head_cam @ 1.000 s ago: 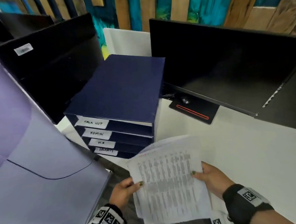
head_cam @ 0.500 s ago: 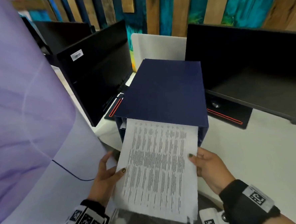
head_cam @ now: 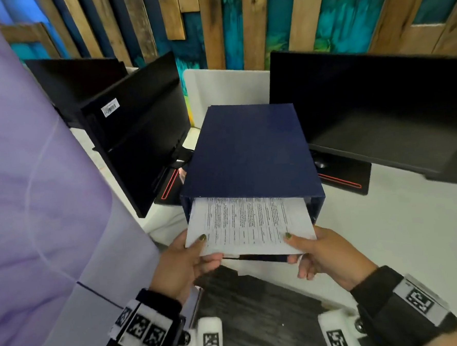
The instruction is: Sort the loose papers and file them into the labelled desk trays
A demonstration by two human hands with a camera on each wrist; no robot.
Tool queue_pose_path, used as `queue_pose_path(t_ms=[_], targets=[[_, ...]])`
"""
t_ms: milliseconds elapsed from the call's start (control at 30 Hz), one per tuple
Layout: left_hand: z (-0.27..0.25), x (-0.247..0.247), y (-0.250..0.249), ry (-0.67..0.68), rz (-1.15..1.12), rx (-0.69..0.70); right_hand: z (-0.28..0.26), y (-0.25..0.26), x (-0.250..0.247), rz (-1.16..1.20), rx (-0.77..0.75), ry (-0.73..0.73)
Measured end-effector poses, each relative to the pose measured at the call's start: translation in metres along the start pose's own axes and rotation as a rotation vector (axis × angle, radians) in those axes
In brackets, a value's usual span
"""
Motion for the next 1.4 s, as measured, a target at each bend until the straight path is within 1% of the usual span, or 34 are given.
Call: queue_pose_path(t_ms=[67, 133, 233, 300, 333, 367, 400, 433, 500, 533, 567, 600, 667, 800, 867, 933, 1033, 1100, 1167, 1267, 1333, 1400], targets=[[0.006, 0.013, -0.008, 0.032, -0.107, -0.003, 0.003, -0.001, 0.000, 0.095, -0.003, -0.093], [0.009, 0.025, -0.016, 0.063, -0.182, 0.006, 0.008, 0.001, 0.000, 0.253, -0.014, -0.184], [0.014, 0.041, -0.024, 0.065, -0.231, 0.042, 0.018, 0.008, 0.005, 0.533, -0.052, -0.231], [0.018, 0.048, -0.028, 0.045, -0.222, 0.060, 0.024, 0.013, 0.008, 0.601, -0.090, -0.249], [0.019, 0.050, -0.029, 0.028, -0.180, 0.069, 0.026, 0.015, 0.010, 0.580, -0.110, -0.242], [0.020, 0.050, -0.029, -0.010, -0.084, 0.090, 0.027, 0.017, 0.013, 0.517, -0.127, -0.229], [0.021, 0.048, -0.029, -0.074, 0.083, 0.131, 0.027, 0.018, 0.015, 0.385, -0.149, -0.215], [0.021, 0.046, -0.029, -0.145, 0.293, 0.198, 0.024, 0.020, 0.017, 0.173, -0.180, -0.204], [0.018, 0.043, -0.028, -0.240, 0.667, 0.406, 0.015, 0.025, 0.021, -0.368, -0.293, -0.203], [0.017, 0.042, -0.027, -0.255, 0.806, 0.509, 0.011, 0.028, 0.025, -0.621, -0.376, -0.206], [0.017, 0.042, -0.025, -0.249, 0.921, 0.596, 0.008, 0.029, 0.030, -0.821, -0.451, -0.194], [0.019, 0.043, -0.023, -0.241, 1.024, 0.671, 0.008, 0.028, 0.034, -0.961, -0.506, -0.173], [0.024, 0.045, -0.018, -0.243, 1.199, 0.753, 0.013, 0.023, 0.039, -1.115, -0.557, -0.161], [0.036, 0.051, -0.019, -0.288, 1.367, 0.784, 0.030, 0.020, 0.040, -1.201, -0.561, -0.248], [0.045, 0.055, -0.020, -0.295, 1.438, 0.760, 0.040, 0.019, 0.040, -1.202, -0.580, -0.238], [0.055, 0.058, -0.022, -0.292, 1.470, 0.707, 0.049, 0.020, 0.039, -1.173, -0.586, -0.214], [0.066, 0.064, -0.026, -0.272, 1.517, 0.588, 0.061, 0.022, 0.039, -1.182, -0.541, -0.193], [0.067, 0.069, -0.029, -0.256, 1.543, 0.545, 0.064, 0.024, 0.038, -1.178, -0.509, -0.170], [0.061, 0.077, -0.032, -0.206, 1.550, 0.551, 0.061, 0.026, 0.034, -1.132, -0.500, -0.118], [0.045, 0.096, -0.032, -0.028, 1.574, 0.539, 0.045, 0.033, 0.027, -1.037, -0.477, 0.000], [0.029, 0.118, -0.034, 0.073, 1.596, 0.547, 0.028, 0.044, 0.012, -1.034, -0.403, 0.126], [0.013, 0.141, -0.038, 0.140, 1.587, 0.565, 0.008, 0.059, -0.005, -1.040, -0.323, 0.219]])
Point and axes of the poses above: each hand's wrist, its own z-axis towards the middle knuckle, its own x-axis out of the palm, y = z × x, the point moved 3 cm from there along z, towards the middle knuckle, and after that the axes turned 8 degrees about -x, right-handed, at the moved point
